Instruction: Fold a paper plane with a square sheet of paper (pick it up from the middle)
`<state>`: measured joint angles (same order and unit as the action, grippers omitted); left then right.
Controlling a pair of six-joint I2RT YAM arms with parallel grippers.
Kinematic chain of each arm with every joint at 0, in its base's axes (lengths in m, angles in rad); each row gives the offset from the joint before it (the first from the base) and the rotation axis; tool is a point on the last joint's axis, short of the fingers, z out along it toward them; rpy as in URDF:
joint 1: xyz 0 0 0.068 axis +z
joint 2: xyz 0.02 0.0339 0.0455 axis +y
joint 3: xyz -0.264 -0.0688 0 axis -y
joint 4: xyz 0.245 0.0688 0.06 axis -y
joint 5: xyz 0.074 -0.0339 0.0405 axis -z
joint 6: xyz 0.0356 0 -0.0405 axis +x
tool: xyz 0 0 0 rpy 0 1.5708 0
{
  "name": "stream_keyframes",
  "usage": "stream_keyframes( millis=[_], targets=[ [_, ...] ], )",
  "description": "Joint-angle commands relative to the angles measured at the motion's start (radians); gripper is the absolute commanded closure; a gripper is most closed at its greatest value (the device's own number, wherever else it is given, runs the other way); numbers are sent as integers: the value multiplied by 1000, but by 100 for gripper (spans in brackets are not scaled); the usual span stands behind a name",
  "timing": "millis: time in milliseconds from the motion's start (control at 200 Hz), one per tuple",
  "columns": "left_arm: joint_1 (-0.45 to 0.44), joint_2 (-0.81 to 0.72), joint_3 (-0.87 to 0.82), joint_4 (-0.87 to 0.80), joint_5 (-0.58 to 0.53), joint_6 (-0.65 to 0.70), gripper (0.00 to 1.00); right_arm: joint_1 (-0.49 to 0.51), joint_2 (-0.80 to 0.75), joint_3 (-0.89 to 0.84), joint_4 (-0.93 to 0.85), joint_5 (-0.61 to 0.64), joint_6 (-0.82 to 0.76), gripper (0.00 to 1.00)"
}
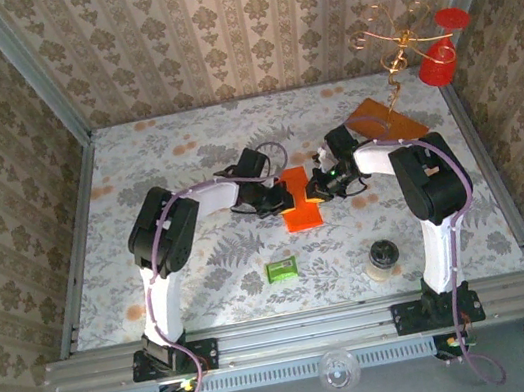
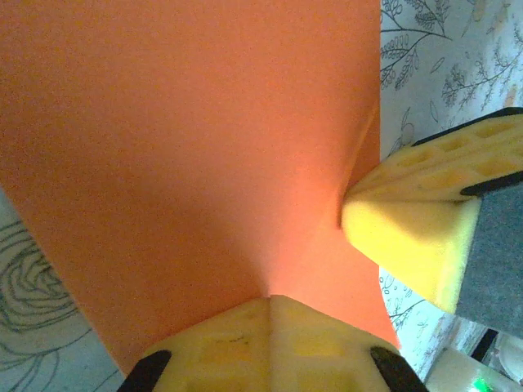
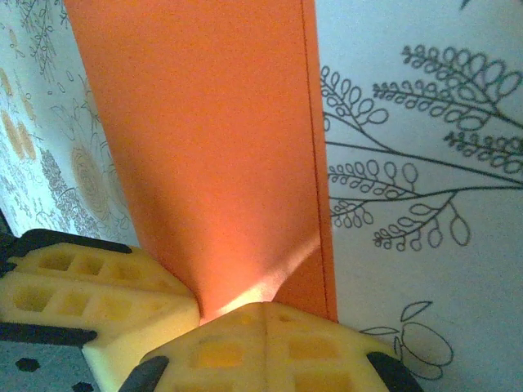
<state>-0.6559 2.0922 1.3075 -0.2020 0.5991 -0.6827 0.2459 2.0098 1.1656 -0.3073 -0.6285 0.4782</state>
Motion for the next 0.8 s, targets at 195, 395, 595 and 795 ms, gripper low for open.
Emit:
stream_keyframes(
  millis=[195,395,595,795],
  targets=[
    [82,-140,-218,-80,-10,33,100,-7,98,-49,-174,290,17,96],
    [47,-220,-148,-52,-8,13,100,-7,97,-49,-172,293,20,96],
    [-18,-92,-24,-28,29,-15,100,-8,100,-50,-164,286,25,95],
    [-43,-22,-5,-31,30,-23,100,-7,101,-49,-165,286,25,96]
  ],
)
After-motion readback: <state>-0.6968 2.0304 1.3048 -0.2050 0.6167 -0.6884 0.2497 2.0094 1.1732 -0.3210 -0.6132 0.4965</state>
